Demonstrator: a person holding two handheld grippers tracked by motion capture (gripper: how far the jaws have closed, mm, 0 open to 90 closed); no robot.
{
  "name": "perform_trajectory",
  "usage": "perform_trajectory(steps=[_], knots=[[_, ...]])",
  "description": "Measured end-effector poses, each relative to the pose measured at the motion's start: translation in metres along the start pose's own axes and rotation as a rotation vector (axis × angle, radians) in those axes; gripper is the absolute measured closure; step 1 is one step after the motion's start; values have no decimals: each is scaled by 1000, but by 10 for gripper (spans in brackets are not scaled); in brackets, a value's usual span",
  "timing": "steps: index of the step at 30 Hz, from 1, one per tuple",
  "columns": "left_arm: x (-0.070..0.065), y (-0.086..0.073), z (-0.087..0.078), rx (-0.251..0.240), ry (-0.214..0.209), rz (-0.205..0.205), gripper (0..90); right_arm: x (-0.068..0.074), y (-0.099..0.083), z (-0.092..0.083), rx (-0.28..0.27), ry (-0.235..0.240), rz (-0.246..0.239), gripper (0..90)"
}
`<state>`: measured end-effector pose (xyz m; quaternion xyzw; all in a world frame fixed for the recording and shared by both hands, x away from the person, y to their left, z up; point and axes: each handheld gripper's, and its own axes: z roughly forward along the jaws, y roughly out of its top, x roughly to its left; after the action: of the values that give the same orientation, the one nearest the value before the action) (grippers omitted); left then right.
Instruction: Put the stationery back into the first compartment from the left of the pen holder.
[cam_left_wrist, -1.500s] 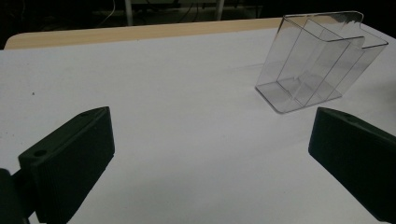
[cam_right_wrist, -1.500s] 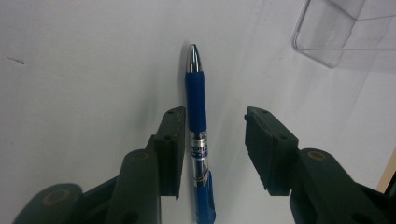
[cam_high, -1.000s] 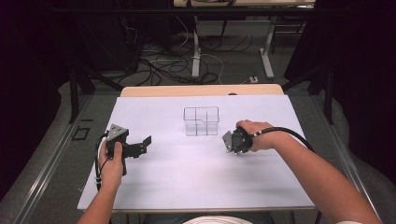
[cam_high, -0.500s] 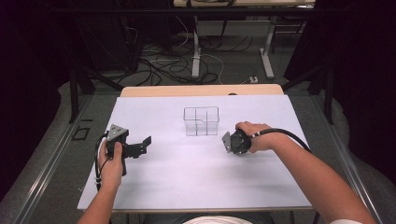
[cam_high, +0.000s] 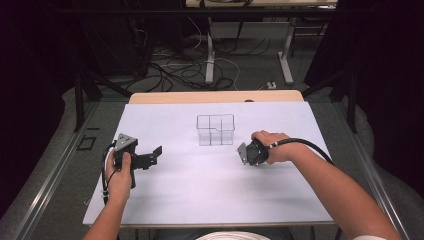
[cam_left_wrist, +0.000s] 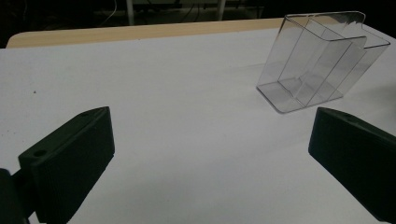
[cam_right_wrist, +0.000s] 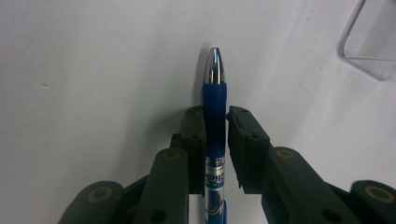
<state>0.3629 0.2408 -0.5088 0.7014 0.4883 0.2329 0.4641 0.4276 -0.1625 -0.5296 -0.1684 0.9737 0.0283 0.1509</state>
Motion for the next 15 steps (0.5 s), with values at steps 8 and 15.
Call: perform_trajectory(steps=[8,15], knots=[[0,0,0,-3,0,-2,1,0,1,-1,21,16,-10,795],[-2,1,-1,-5,-2,-1,1,2,2,-1,18,5,-2,796]])
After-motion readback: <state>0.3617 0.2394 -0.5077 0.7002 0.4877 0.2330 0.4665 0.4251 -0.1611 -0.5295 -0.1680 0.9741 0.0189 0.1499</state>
